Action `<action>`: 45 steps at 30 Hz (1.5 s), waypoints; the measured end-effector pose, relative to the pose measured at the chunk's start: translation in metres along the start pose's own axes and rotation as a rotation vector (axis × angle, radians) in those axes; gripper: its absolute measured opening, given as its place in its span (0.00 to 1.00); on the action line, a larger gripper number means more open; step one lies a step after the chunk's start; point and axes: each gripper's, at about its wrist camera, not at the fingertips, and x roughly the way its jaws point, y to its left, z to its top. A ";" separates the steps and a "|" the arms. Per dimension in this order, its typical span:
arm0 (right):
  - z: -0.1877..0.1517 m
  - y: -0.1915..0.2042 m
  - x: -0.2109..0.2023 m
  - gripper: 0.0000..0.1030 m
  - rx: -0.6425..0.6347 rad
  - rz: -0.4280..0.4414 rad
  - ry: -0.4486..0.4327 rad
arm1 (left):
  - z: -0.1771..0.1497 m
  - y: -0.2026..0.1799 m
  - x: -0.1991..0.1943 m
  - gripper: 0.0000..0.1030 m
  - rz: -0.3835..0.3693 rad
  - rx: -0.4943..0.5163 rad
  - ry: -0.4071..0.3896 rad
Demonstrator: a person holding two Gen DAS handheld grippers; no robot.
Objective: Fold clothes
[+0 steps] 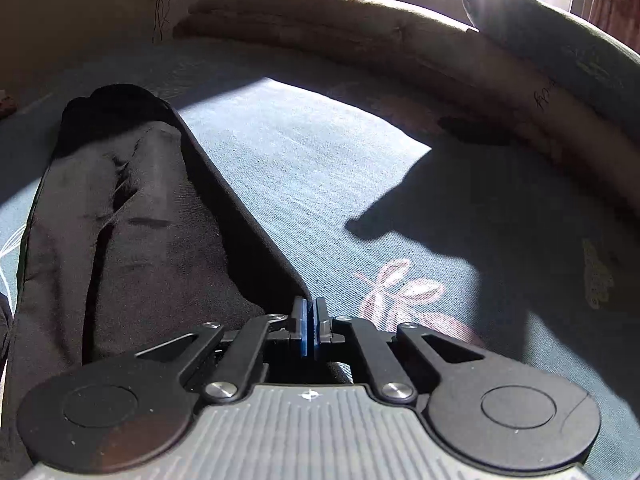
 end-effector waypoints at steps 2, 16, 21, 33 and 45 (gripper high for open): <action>0.001 -0.004 0.002 0.03 0.025 -0.025 0.006 | 0.000 0.000 0.001 0.75 0.003 -0.004 0.003; -0.002 0.012 -0.064 0.23 0.132 -0.105 -0.054 | 0.044 0.077 0.011 0.74 -0.062 -0.344 -0.016; -0.018 0.028 -0.125 0.30 0.199 -0.061 -0.096 | 0.049 0.120 0.064 0.71 -0.102 -0.572 0.092; -0.067 0.079 -0.189 0.30 0.292 -0.036 -0.181 | 0.038 0.125 0.103 0.02 0.018 -0.783 0.181; -0.079 0.079 -0.184 0.35 0.326 -0.061 -0.164 | 0.064 0.109 0.069 0.42 0.133 -0.474 0.133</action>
